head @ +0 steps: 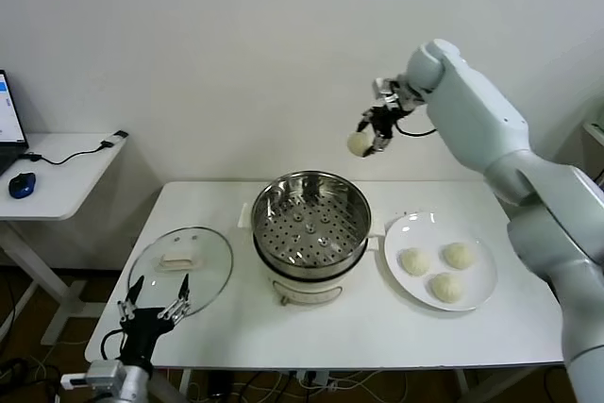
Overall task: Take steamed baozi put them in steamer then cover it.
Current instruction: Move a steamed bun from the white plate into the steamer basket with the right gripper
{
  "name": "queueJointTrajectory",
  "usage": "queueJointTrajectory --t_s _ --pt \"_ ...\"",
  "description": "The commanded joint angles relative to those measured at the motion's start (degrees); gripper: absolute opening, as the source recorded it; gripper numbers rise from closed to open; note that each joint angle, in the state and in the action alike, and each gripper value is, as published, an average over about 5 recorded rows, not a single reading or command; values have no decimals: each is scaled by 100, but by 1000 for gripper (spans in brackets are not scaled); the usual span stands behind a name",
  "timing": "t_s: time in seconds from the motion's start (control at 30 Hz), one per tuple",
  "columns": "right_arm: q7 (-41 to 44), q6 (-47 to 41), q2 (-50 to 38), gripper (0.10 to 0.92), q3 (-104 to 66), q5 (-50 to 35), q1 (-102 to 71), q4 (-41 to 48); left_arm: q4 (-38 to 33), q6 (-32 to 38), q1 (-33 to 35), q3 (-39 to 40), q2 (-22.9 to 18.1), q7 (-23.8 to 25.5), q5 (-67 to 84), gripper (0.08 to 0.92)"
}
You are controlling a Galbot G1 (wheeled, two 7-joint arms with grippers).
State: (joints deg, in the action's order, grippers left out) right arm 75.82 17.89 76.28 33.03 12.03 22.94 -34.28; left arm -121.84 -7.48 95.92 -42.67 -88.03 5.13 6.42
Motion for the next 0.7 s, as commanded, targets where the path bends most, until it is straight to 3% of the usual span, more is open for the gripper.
queueJointTrajectory --t_s 0.03,0.7 --pt "-370 2972 441 679 1111 22 175 -191 -42 -43 -4 -29 -14 -4 9 823" --pt "-813 3211 800 679 1048 1560 -596 -189 14 -37 -49 -47 -43 -11 35 823"
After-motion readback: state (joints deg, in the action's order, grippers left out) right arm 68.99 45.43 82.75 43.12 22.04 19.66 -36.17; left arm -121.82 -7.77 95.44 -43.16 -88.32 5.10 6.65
